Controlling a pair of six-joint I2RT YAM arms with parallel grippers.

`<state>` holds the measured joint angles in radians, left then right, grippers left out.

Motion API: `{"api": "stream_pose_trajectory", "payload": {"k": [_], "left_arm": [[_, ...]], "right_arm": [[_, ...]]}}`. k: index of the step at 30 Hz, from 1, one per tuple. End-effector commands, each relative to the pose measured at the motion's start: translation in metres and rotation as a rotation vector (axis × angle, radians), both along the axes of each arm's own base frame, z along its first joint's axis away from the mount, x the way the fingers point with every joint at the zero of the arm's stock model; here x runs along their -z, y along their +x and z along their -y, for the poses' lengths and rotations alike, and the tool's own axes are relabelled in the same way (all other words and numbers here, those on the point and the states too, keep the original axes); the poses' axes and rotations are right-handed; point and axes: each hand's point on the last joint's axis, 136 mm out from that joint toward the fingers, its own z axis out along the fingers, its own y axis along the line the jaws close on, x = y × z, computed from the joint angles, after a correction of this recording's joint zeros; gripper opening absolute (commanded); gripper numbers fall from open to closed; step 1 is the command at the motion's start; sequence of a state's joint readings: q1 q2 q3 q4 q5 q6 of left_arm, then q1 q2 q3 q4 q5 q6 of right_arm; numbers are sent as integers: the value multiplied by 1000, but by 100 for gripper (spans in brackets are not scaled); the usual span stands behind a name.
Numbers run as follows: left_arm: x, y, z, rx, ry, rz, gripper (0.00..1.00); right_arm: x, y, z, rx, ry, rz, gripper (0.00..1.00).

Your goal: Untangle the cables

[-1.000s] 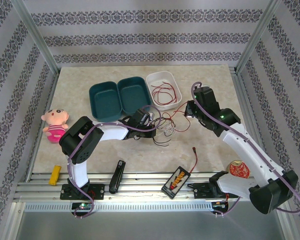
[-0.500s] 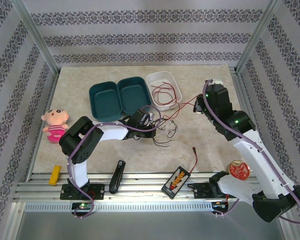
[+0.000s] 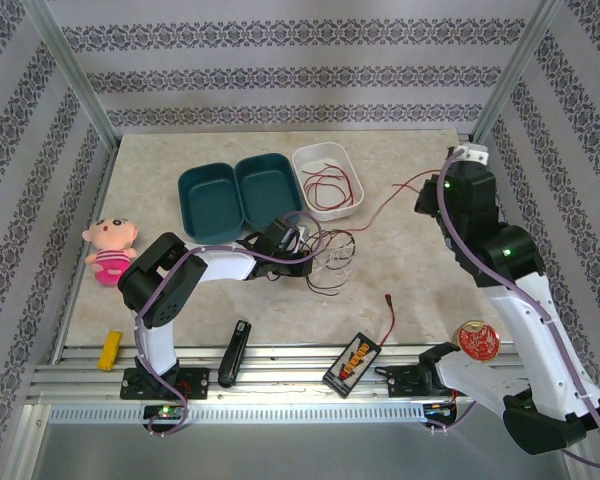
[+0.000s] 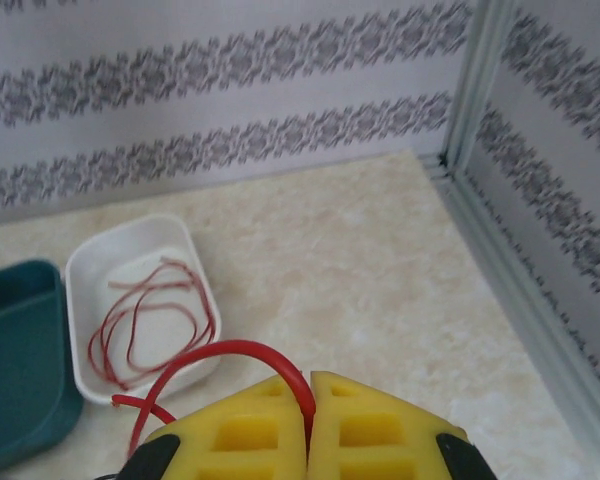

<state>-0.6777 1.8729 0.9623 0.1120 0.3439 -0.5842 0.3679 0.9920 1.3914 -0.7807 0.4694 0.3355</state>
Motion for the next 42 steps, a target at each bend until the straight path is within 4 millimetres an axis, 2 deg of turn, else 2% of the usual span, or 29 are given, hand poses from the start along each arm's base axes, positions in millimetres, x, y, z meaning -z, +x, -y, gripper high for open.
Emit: {"api": "stream_pose_trajectory", "payload": {"k": [1,8,11,16,22,24,26,30,37,42], "left_arm": [[34,-25,-30,-13,96,-127,0],[30,-29,-36,-16,102,-134,0],[28,-35,-38,-4,106,-146,0],[27,-47,-45,12,126,-170,0],[22,-48,-49,2,135,-165,0],[21,-48,-48,4,130,-166,0],[20,-48,-47,4,124,-166,0],[12,-46,-46,2,113,-149,0],[-12,-33,-42,-8,85,-73,31],[-31,-22,-34,-22,40,-19,44]], "right_arm": [[-30,-7,19,75,-39,83,0],[-48,-6,19,68,-40,117,0],[-62,-5,18,57,-35,142,0],[-99,-6,14,27,-33,224,0],[-147,-16,12,-10,-8,351,0],[-158,-18,11,-16,-1,383,0],[-162,-17,11,-19,2,390,0],[-156,-4,4,-34,-8,359,0],[-144,33,-21,-93,12,323,0],[-147,61,-42,-147,37,334,0]]}}
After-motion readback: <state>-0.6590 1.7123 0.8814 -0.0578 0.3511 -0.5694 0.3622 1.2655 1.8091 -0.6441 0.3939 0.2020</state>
